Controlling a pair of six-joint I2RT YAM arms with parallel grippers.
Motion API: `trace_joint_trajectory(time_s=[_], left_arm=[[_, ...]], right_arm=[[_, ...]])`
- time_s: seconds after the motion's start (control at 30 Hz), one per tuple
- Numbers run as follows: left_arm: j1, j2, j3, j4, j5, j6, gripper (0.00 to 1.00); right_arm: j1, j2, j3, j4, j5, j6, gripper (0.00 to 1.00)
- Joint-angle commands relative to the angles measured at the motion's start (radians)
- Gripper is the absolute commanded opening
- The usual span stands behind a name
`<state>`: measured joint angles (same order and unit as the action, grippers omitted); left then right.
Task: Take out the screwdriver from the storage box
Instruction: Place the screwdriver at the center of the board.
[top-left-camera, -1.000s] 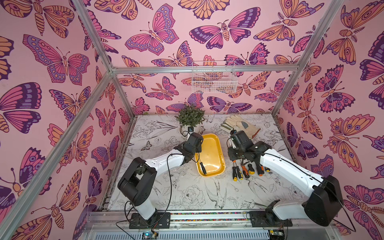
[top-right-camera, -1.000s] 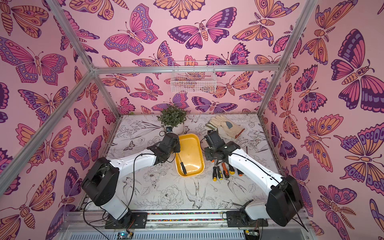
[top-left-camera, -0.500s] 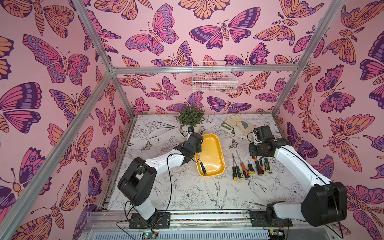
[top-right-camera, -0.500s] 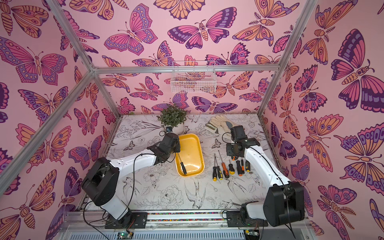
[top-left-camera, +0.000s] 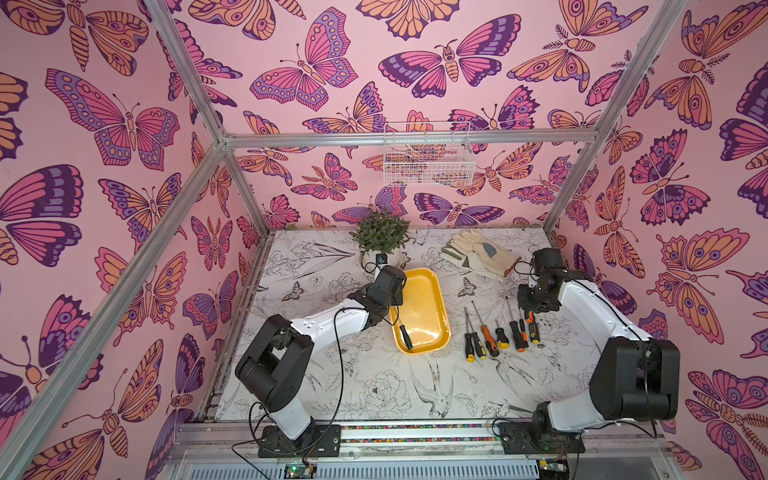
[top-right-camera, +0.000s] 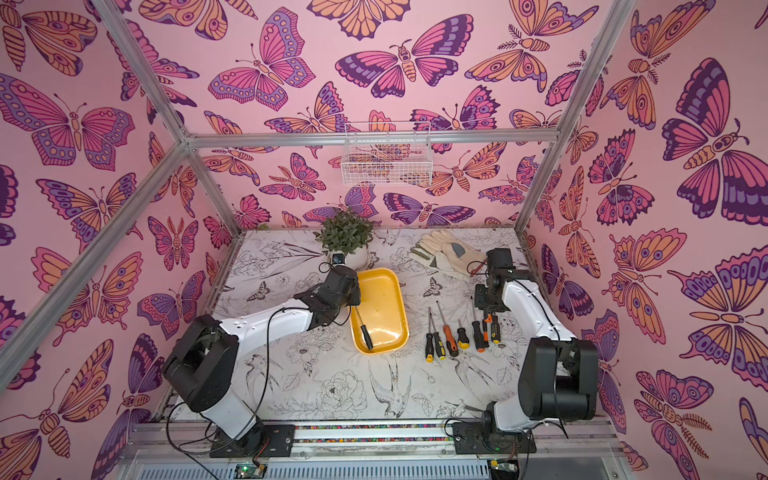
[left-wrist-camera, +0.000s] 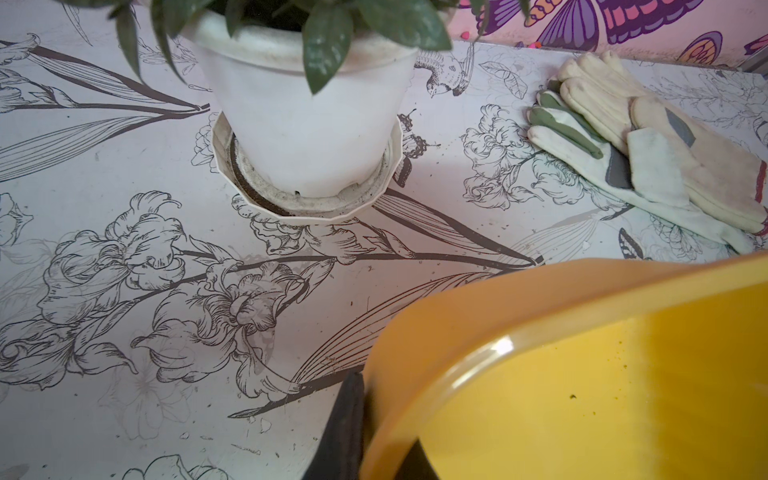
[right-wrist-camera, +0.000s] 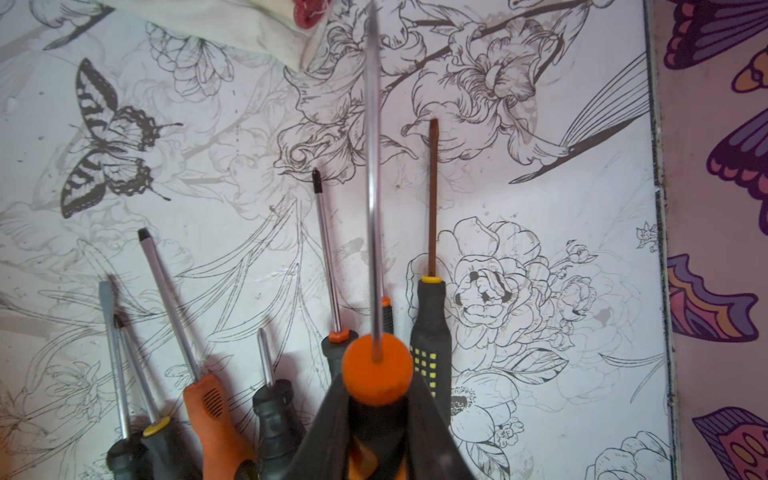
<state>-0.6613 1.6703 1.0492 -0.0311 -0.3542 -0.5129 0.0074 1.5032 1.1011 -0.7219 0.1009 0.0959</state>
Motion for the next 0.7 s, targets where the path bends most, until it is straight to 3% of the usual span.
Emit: trace_joint_trajectory(time_s=[0.0, 0.67], left_arm=[[0.003, -0.035, -0.017, 0.012, 0.017, 0.004, 0.00], [0.005, -0.038, -0.025, 0.023, 0.028, 0.013, 0.00]], right_arm=[[-0.035, 0.026, 0.031, -0.003, 0.017, -0.019, 0.00], [-0.208, 0.163, 0.013, 0.035, 0.035, -0.031, 0.00]])
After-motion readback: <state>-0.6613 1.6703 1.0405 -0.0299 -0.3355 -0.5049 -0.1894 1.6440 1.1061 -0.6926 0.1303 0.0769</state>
